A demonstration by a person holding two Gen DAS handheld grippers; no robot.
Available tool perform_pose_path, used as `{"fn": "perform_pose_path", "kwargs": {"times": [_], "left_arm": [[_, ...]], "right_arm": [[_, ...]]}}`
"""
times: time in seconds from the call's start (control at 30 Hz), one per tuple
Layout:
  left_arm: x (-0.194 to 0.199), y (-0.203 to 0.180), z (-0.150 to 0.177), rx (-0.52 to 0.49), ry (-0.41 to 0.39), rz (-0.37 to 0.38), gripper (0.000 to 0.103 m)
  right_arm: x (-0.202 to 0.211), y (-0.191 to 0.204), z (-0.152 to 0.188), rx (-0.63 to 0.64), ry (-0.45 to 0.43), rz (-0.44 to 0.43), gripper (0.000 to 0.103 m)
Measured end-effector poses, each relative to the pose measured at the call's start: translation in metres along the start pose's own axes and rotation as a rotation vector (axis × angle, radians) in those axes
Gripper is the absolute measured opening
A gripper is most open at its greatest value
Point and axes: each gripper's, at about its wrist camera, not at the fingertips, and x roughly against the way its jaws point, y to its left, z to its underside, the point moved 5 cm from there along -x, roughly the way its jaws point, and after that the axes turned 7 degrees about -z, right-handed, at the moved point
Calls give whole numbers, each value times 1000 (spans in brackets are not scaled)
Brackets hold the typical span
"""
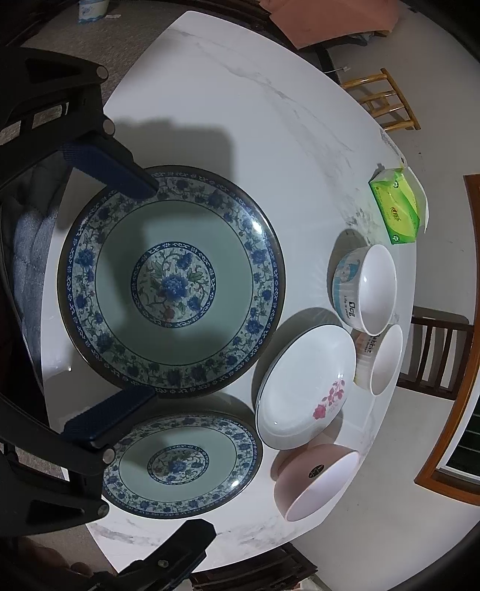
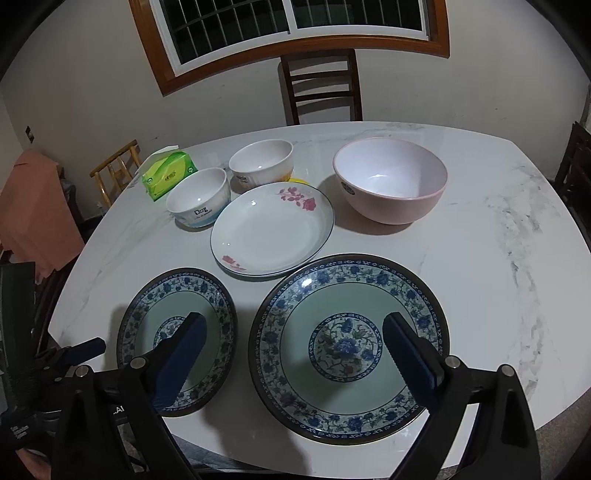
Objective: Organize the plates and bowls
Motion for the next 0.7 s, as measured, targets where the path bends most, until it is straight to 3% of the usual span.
{"fn": "perform_pose_path", "kwargs": {"times": [0.23, 0.43, 0.7], "left_arm": [[0, 6, -2, 18, 5, 25, 103], [3, 21, -8, 59, 12, 89, 103], [-8, 56, -14, 180, 87, 168, 81]], "right_arm": [[-3, 5, 0, 11, 16, -61, 89], [-16, 15, -4, 27, 71, -186, 79], [-49, 28, -6, 24, 192, -311, 63]]}}
